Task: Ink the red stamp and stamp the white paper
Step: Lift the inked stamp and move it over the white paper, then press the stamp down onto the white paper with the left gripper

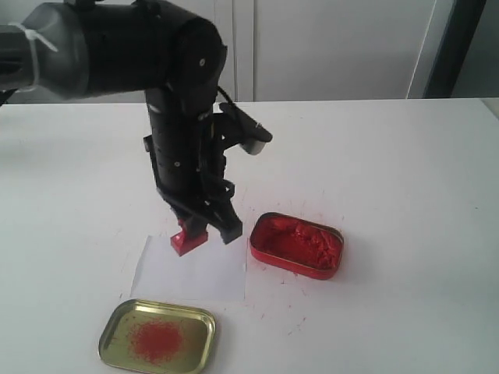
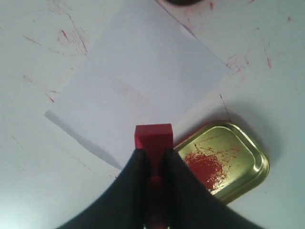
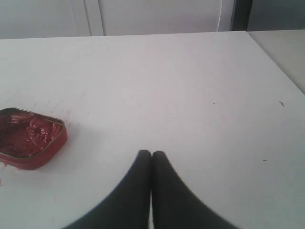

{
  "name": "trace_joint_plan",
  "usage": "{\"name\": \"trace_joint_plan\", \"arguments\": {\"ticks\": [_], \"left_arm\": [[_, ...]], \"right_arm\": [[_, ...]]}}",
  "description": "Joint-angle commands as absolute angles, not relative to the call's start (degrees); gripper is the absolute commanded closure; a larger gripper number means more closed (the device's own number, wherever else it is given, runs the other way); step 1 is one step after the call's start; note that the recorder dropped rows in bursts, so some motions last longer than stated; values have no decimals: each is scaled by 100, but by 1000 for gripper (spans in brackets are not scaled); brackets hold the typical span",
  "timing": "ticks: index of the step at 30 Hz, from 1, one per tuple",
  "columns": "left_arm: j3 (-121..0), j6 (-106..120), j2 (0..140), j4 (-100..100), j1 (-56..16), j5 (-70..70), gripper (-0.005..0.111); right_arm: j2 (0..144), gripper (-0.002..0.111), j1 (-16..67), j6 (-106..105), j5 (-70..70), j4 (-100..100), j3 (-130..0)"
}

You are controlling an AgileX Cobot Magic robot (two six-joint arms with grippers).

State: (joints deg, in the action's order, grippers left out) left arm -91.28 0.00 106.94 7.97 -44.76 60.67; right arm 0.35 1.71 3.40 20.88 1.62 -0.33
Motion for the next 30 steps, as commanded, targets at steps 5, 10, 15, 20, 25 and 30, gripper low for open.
{"name": "trace_joint_plan", "arguments": {"ticks": [5,10,15,20,25,30], "left_arm": [[-8044,-131,10399,506,-3995,5298,107],[-7826,332,10399,-268,-3547,4760,107],[-7769,518,10410,-597,-3381,4436,107],[-7769,528,10473,-587,-3381,4153,107],[-7692,541,10675,-547,-3392,4064,107],[-7491,526,10743,-487,-3392,3697,107]], "right_arm": [[0,108,161,358,2005,171,0],[0,108,161,358,2005,171,0],[0,108,161,358,2005,171,0],[0,108,161,358,2005,171,0],[0,108,161,358,2005,171,0],[0,108,161,358,2005,171,0]]}}
